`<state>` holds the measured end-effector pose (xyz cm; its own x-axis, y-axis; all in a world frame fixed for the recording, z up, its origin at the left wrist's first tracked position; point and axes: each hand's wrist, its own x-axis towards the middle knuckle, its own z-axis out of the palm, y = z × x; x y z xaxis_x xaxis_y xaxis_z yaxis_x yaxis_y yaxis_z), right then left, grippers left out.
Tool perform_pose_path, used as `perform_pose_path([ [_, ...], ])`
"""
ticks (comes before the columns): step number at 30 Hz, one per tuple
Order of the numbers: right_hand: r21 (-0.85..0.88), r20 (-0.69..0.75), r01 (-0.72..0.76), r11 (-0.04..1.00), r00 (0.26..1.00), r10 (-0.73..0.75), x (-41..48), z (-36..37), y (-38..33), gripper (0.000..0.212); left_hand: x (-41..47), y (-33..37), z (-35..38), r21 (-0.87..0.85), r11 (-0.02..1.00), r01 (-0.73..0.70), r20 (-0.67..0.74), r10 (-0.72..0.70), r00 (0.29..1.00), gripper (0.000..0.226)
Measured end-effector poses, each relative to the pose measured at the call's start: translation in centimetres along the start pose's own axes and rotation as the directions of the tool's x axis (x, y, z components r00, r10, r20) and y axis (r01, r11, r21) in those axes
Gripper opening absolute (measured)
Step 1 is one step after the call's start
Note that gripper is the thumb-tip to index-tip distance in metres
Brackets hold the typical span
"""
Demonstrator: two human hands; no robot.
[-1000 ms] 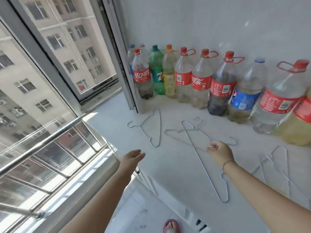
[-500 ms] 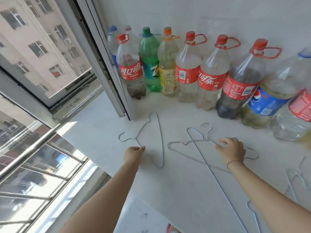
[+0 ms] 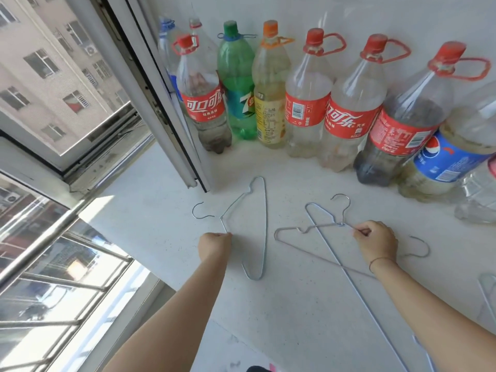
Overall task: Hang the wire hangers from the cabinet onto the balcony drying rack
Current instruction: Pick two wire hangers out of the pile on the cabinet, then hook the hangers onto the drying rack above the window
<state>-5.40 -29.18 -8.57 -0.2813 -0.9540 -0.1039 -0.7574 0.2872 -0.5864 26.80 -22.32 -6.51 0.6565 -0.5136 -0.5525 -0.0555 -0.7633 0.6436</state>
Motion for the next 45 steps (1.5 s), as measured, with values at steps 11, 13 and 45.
perform_pose_path([
  [11, 0.355, 0.217, -0.026, 0.935, 0.975, -0.055, -3.2, -3.3, -1.2, 0.008, -4.9, -1.1, -3.6, -0.541, 0.840, 0.040, 0.308, 0.153, 0.939, 0.017],
  [13, 0.475, 0.329, -0.076, 0.877, 0.939, -0.097, -4.6, -4.5, -1.7, 0.005, -7.1, -1.3, -4.3, -0.562, 0.827, 0.006, 0.287, 0.189, 0.939, 0.017],
  [45, 0.811, 0.503, -0.324, 0.487, -0.037, -0.863, -41.3, -24.5, -27.4, 0.036, -50.2, -11.5, -33.7, -0.697, 0.285, -0.658, -0.633, 0.185, 0.751, 0.029],
])
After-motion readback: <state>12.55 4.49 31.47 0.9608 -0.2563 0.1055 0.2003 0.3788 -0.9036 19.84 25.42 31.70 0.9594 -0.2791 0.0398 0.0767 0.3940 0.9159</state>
